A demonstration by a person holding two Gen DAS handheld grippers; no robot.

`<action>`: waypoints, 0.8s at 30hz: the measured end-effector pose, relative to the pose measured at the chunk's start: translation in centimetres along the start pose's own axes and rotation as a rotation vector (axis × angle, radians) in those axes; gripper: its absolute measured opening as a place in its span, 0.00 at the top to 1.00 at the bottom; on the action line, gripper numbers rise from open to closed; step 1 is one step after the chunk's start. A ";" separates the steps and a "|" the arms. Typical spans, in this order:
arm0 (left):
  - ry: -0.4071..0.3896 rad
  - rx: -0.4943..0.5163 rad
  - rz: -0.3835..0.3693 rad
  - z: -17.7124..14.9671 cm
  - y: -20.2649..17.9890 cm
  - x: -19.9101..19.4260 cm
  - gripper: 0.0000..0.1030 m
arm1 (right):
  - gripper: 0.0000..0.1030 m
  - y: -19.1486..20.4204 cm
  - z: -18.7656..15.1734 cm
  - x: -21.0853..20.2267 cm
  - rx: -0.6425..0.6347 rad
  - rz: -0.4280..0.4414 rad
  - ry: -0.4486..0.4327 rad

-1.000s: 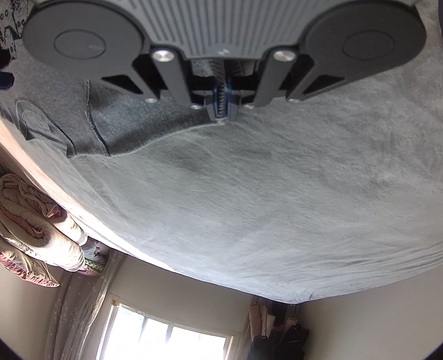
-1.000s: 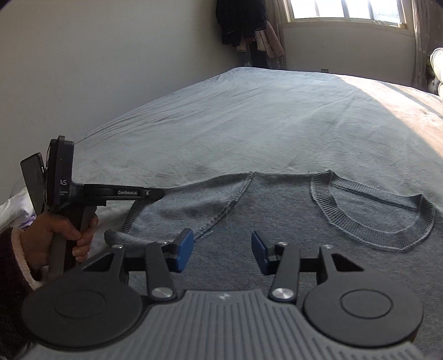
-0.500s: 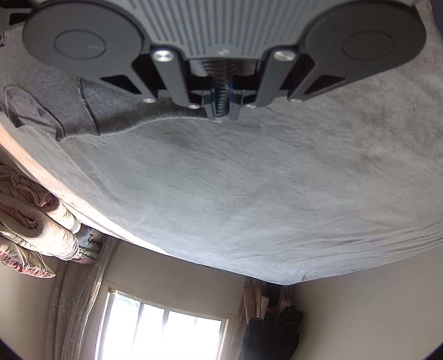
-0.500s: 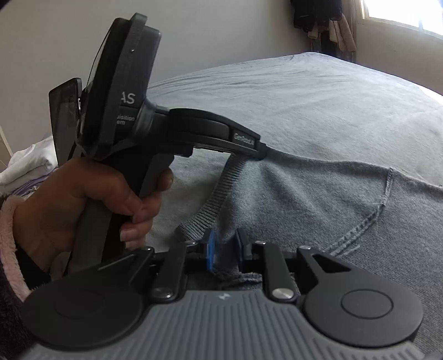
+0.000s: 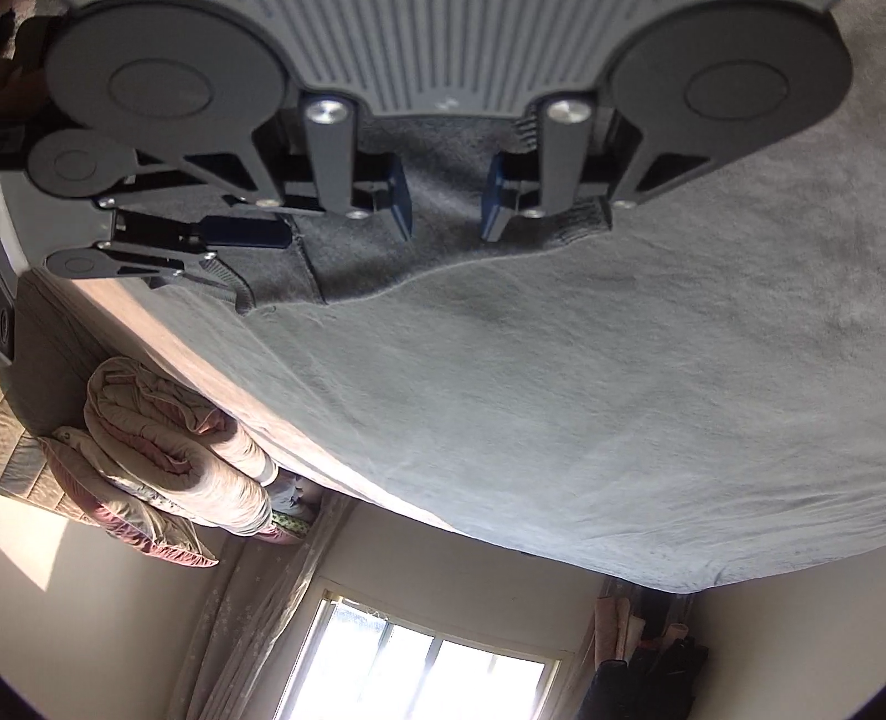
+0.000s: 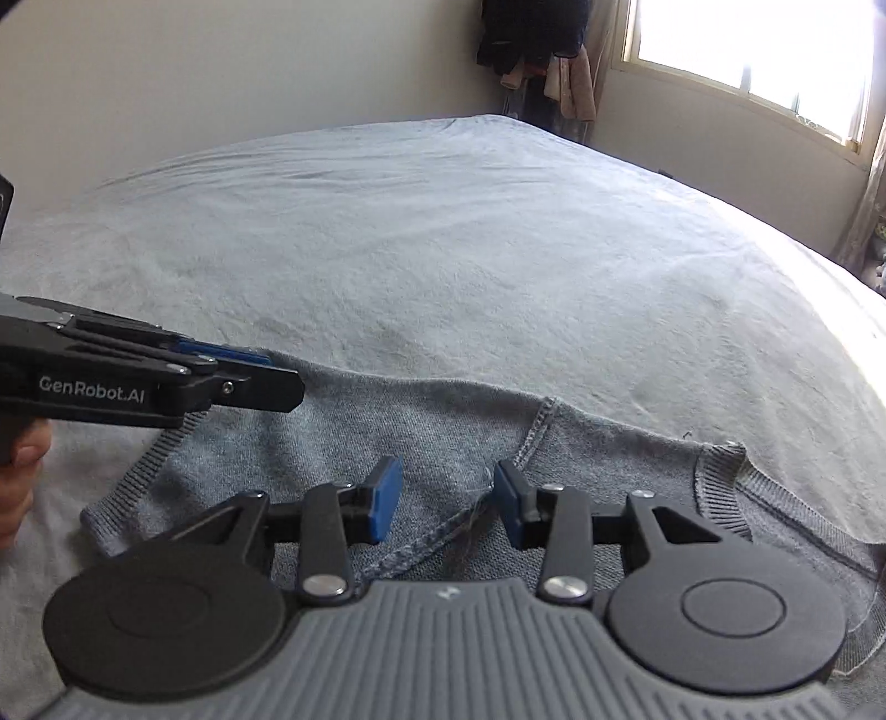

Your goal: Fold clothes

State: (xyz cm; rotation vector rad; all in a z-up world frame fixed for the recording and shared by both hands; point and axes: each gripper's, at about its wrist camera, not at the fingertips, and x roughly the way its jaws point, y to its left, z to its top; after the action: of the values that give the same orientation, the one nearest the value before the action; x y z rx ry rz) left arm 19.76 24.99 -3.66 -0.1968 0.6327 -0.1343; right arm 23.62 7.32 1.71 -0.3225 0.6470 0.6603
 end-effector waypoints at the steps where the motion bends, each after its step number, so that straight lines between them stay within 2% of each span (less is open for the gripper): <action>1: 0.005 0.034 0.053 -0.2 -0.1 0.4 0.80 | 0.65 0.2 0.1 0.7 -0.016 -0.006 -0.006; 5: -0.011 0.043 0.092 -0.3 0.3 0.4 0.83 | 0.64 0.8 1.6 2.7 -0.034 -0.010 -0.024; 11: -0.033 -0.038 0.078 0.0 1.7 -0.2 0.83 | 0.65 0.6 4.3 5.8 -0.015 -0.015 -0.044; 13: -0.077 -0.067 0.057 0.2 2.0 -1.0 0.81 | 0.67 0.3 4.9 6.0 0.000 -0.017 -0.052; 15: -0.127 -0.097 0.019 0.3 2.4 -2.0 0.81 | 0.66 -0.1 4.8 4.7 0.022 -0.037 -0.073; 18: -0.163 -0.133 -0.079 0.3 2.6 -2.7 0.77 | 0.63 -1.2 3.4 1.8 0.013 -0.096 -0.087; 21: -0.138 -0.117 -0.109 0.2 2.0 -2.2 0.74 | 0.61 -2.5 1.8 0.1 0.024 -0.148 -0.071; 24: -0.066 -0.083 -0.081 0.0 1.2 -0.6 0.73 | 0.61 -4.1 -0.4 -0.7 0.065 -0.173 -0.049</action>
State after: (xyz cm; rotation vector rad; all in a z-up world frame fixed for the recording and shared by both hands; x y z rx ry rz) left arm 19.32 26.24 -3.60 -0.3057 0.5647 -0.1786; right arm 25.71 3.74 2.18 -0.2973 0.5854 0.4792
